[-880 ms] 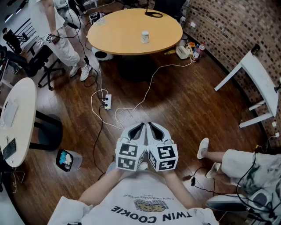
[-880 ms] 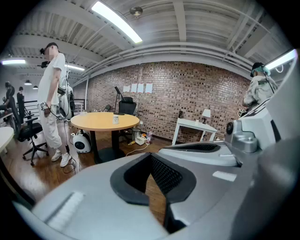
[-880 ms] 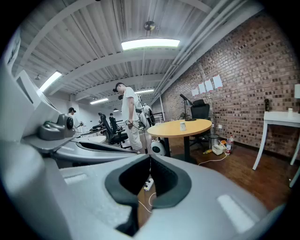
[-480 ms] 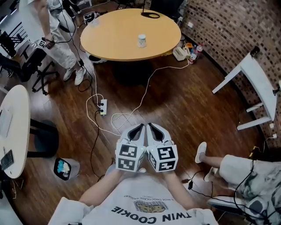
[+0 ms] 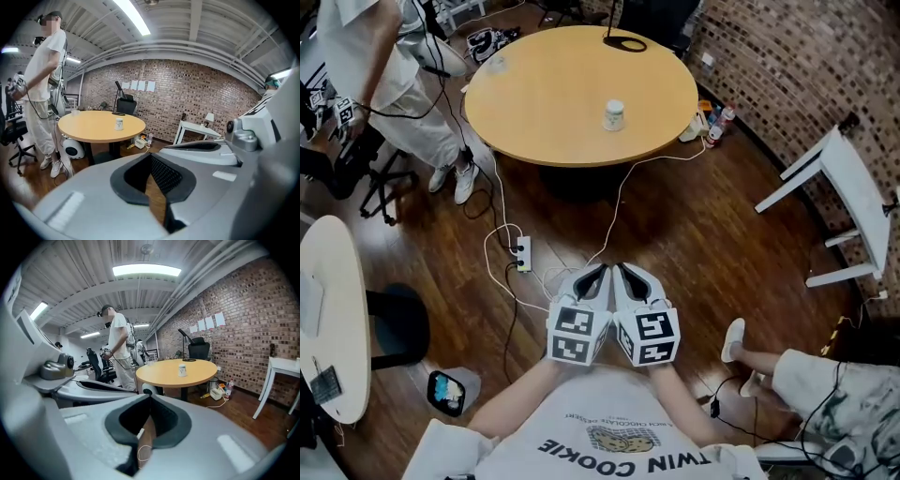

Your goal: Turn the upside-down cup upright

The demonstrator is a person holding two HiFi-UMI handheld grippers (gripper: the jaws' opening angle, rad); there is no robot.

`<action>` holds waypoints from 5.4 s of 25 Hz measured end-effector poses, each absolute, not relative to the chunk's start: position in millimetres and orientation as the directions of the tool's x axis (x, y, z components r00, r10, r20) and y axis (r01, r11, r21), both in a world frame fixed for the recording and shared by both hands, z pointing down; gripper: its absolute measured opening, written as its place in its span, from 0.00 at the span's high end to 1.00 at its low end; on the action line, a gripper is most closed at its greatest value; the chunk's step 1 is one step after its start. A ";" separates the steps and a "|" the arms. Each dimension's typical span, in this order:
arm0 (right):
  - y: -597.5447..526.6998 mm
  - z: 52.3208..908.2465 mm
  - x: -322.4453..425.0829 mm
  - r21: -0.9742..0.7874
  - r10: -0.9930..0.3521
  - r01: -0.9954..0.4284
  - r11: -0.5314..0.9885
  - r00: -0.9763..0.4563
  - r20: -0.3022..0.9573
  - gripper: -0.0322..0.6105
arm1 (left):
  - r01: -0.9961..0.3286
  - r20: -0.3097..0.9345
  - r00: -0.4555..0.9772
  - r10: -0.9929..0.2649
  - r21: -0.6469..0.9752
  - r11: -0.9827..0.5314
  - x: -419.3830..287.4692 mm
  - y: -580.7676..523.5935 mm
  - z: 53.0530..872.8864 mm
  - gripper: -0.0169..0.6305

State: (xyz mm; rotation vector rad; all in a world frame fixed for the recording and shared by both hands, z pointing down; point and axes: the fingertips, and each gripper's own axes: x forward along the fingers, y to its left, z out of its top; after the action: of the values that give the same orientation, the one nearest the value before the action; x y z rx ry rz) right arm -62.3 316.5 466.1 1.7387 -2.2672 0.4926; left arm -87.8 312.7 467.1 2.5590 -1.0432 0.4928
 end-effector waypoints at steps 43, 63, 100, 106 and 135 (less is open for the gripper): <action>-83.4 486.1 69.6 -0.013 -0.737 -0.832 0.555 -0.499 0.455 0.81 | -0.880 0.482 0.451 -0.751 0.101 -0.464 41.1 -70.2 472.2 0.96; -195.2 551.9 70.6 -0.013 -0.729 -0.928 0.372 -0.300 0.615 0.52 | -0.830 0.502 0.530 -0.683 0.144 -0.539 22.3 -188.0 488.4 0.96; -198.1 565.9 70.1 0.586 -0.627 -0.245 0.773 -0.149 0.765 0.54 | -0.832 0.505 0.540 -0.674 0.197 -0.519 1.2 -206.8 502.3 0.96; -184.6 583.5 84.8 0.505 -0.518 0.193 0.841 0.020 0.855 0.54 | -0.842 0.503 0.528 -0.684 0.207 -0.498 -3.2 -211.6 503.9 0.96; -187.9 622.7 44.8 0.397 -0.451 0.430 0.811 0.026 0.892 0.54 | -0.891 0.499 0.452 -0.739 0.220 -0.397 -35.8 -219.8 506.2 0.96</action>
State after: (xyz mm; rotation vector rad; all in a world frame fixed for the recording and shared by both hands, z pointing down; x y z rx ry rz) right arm 44.8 -187.9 622.7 0.0181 -1.3870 -0.6808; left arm -35.8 -219.8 506.2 2.2513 -1.3659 0.4482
